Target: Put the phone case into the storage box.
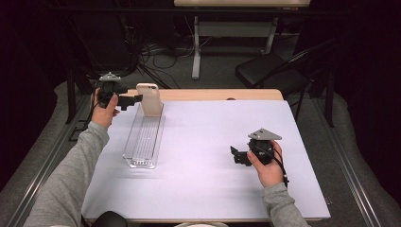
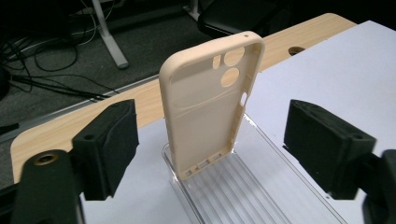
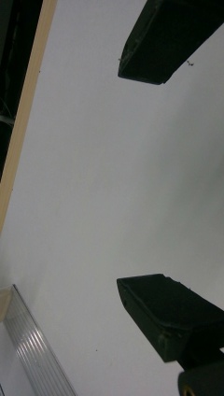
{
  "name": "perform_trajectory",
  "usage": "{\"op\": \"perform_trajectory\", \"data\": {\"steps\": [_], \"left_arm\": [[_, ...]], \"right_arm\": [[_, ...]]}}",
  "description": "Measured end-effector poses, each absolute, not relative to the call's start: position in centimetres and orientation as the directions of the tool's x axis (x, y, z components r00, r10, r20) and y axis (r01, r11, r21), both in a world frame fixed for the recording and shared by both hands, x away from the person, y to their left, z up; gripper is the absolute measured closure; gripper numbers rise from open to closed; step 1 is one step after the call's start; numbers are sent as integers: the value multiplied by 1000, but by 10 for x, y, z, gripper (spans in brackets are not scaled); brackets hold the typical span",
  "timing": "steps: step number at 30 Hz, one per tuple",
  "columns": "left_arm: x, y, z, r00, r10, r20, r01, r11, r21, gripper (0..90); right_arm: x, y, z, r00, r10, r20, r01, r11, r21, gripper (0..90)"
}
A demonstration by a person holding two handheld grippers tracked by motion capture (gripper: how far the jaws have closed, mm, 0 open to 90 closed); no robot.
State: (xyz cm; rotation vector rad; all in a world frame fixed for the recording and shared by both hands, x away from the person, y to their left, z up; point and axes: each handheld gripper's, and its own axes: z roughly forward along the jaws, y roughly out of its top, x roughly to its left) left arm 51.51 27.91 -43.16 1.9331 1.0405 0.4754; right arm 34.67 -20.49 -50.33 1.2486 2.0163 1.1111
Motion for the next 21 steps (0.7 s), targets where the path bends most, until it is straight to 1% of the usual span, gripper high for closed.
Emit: {"op": "perform_trajectory", "data": {"steps": [8, 21], "left_arm": [[514, 282, -430, 566, 821, -71, 490, -266, 830, 157], [508, 281, -424, 575, 816, -66, 483, -273, 832, 155]], "right_arm": [[346, -206, -503, -440, 898, -6, 474, 239, 848, 14], [347, -205, -500, -443, 897, -11, 467, 241, 851, 0]]}}
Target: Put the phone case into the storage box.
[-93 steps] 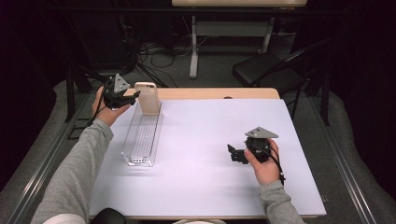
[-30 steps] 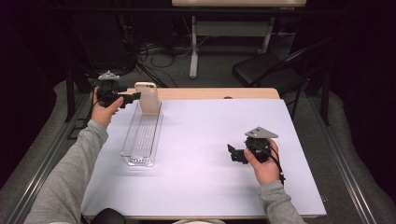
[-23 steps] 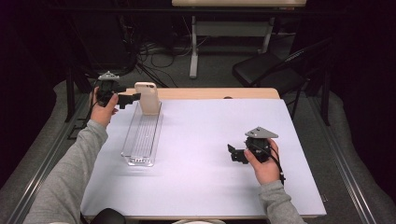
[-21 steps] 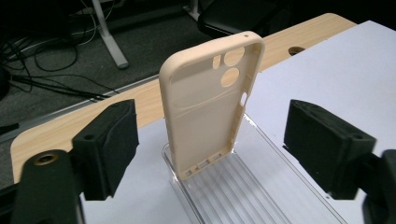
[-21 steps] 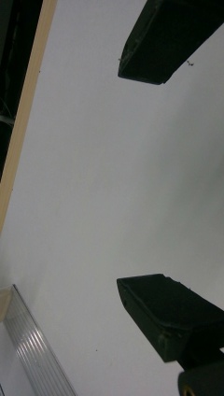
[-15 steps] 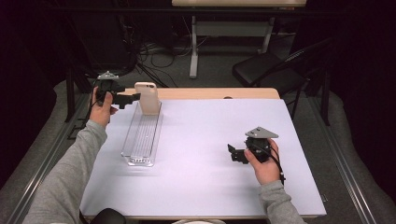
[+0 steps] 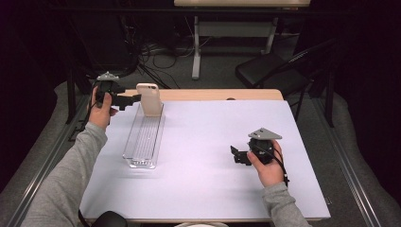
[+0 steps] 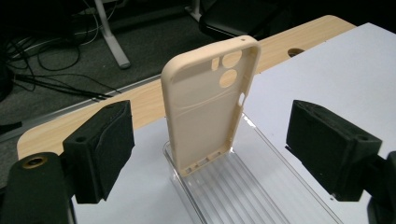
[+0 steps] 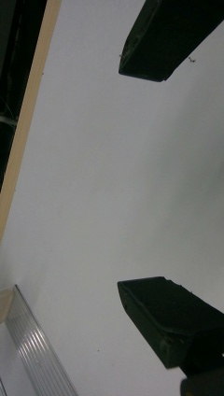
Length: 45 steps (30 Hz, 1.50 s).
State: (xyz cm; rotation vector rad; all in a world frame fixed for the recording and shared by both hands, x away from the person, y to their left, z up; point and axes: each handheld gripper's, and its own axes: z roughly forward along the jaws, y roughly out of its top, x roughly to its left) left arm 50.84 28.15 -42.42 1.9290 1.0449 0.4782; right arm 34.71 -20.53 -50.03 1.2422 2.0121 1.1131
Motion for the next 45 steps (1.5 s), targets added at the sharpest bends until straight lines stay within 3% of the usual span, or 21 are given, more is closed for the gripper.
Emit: {"op": "perform_trajectory", "data": {"steps": [18, 45], "left_arm": [[489, 278, -410, 617, 786, -39, 466, -325, 823, 156], [449, 277, -410, 648, 758, -75, 448, -299, 843, 156]], "right_arm": [[350, -206, -491, -490, 871, -46, 451, 299, 841, 0], [352, -215, -480, -535, 844, -50, 423, 318, 848, 0]]}}
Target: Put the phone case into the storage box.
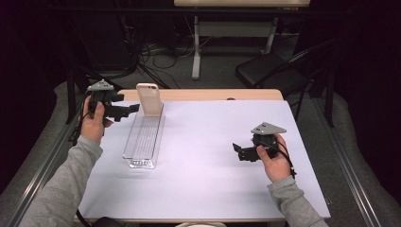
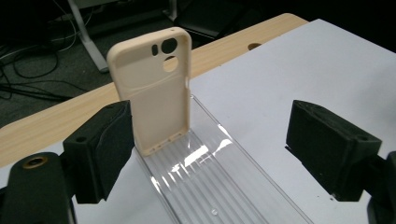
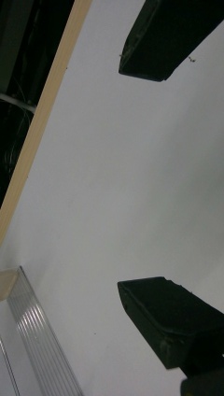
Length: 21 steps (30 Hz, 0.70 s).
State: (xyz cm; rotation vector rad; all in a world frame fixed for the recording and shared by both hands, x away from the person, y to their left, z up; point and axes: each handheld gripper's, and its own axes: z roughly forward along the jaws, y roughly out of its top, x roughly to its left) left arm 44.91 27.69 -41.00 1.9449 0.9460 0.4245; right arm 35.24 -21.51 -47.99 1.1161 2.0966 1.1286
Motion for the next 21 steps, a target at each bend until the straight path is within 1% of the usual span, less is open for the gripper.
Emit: {"op": "perform_trajectory", "data": {"steps": [6, 11, 16, 21], "left_arm": [[436, 271, -409, 665, 744, -68, 435, -312, 844, 156], [427, 268, -408, 676, 733, -79, 423, -298, 856, 156], [422, 267, -413, 674, 734, -84, 430, -297, 853, 156], [411, 263, -416, 684, 727, -62, 416, -319, 852, 156]], "right_arm": [[352, -217, -478, -545, 838, -38, 423, 314, 850, 0], [352, -218, -478, -555, 831, -35, 421, 317, 850, 0], [349, -220, -476, -561, 827, -38, 419, 323, 848, 0], [344, -222, -475, -567, 822, -51, 413, 338, 846, 0]]}}
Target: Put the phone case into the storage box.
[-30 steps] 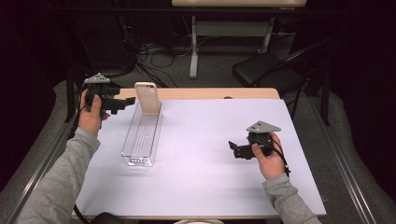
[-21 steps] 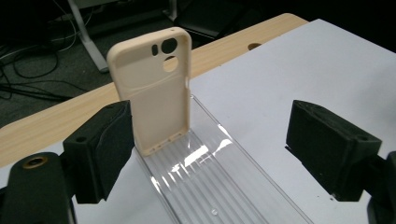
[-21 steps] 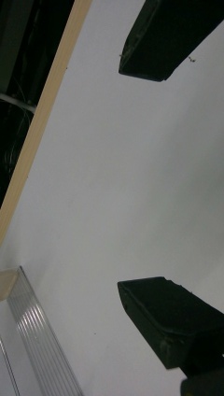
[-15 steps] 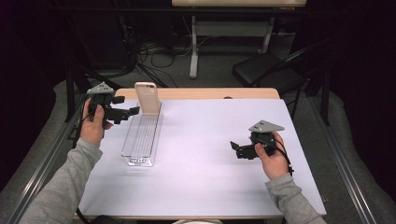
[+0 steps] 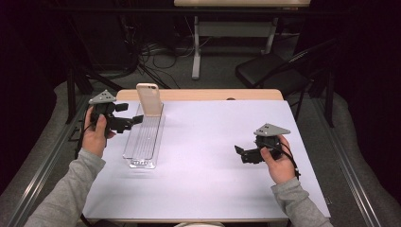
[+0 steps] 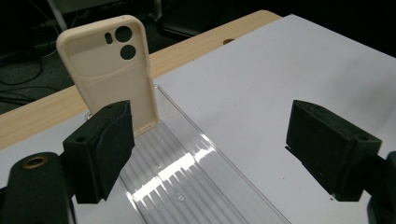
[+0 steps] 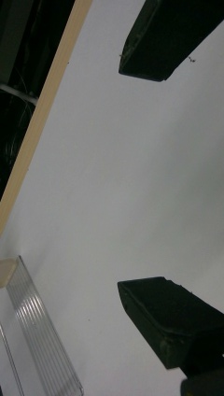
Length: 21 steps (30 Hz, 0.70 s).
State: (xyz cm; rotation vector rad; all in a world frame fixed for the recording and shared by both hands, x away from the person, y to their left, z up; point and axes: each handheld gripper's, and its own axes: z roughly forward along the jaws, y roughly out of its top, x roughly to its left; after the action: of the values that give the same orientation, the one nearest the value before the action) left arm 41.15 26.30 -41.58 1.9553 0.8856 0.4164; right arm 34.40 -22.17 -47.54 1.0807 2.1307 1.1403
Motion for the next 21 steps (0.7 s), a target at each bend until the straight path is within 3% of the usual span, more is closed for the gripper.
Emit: {"op": "perform_trajectory", "data": {"steps": [21], "left_arm": [[361, 247, -438, 667, 732, -135, 432, -233, 871, 156]], "right_arm": [[319, -231, -479, -562, 826, -50, 406, 328, 853, 0]]}}
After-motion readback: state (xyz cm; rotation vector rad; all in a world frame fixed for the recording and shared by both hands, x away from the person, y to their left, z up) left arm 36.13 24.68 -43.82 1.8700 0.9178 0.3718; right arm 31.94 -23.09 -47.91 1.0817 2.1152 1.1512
